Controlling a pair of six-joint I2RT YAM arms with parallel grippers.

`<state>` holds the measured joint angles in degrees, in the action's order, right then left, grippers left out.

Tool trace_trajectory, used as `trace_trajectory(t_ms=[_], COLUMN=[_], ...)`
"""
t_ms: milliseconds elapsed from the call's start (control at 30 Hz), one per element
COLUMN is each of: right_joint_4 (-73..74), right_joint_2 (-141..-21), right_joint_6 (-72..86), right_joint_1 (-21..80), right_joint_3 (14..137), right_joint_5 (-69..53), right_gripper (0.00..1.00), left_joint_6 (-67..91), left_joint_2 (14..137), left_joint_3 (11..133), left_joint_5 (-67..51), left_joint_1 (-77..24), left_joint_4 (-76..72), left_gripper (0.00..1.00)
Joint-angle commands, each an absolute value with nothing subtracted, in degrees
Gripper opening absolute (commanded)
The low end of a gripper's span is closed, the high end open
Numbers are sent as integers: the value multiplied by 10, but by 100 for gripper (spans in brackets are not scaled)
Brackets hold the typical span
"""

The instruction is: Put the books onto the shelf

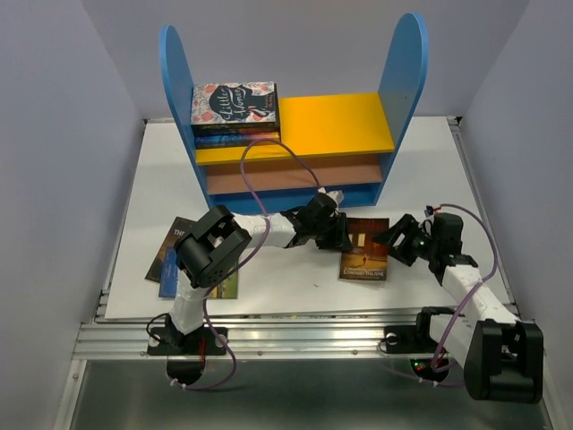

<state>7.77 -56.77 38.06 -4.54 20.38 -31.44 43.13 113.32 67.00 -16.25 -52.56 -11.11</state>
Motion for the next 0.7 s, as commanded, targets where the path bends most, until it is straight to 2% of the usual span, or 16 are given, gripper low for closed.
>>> trace_trajectory(t_ms=[0, 200, 300, 333, 533, 600, 667], right_joint_4=[6, -25, 13, 33, 129, 127, 127], right_joint_2=[-537, -557, -570, -573, -592, -601, -605], right_joint_6=[427, 439, 413, 404, 345, 340, 333], right_joint_1=[-38, -38, -38, -38, -38, -38, -38], right_joint_3=[228, 227, 232, 236, 259, 255, 251], right_joint_5=[-403, -439, -411, -402, -340, -345, -345], right_gripper=[68, 58, 43, 36, 18, 1, 1], left_joint_6=[469, 467, 466, 467, 465, 461, 461], left_joint_2=[1167, 1165, 1166, 1165, 1143, 1142, 1144], left_joint_3=[674, 679, 681, 681, 679, 683, 686], left_joint_5=[-186, -177, -177, -176, -160, -159, -163], left_joint_1=[-534, -534, -533, -533, -533, -533, -532], left_joint_4=[-63, -54, -51, -49, -43, -43, -43], left_gripper=[48, 46, 45, 45, 47, 47, 47])
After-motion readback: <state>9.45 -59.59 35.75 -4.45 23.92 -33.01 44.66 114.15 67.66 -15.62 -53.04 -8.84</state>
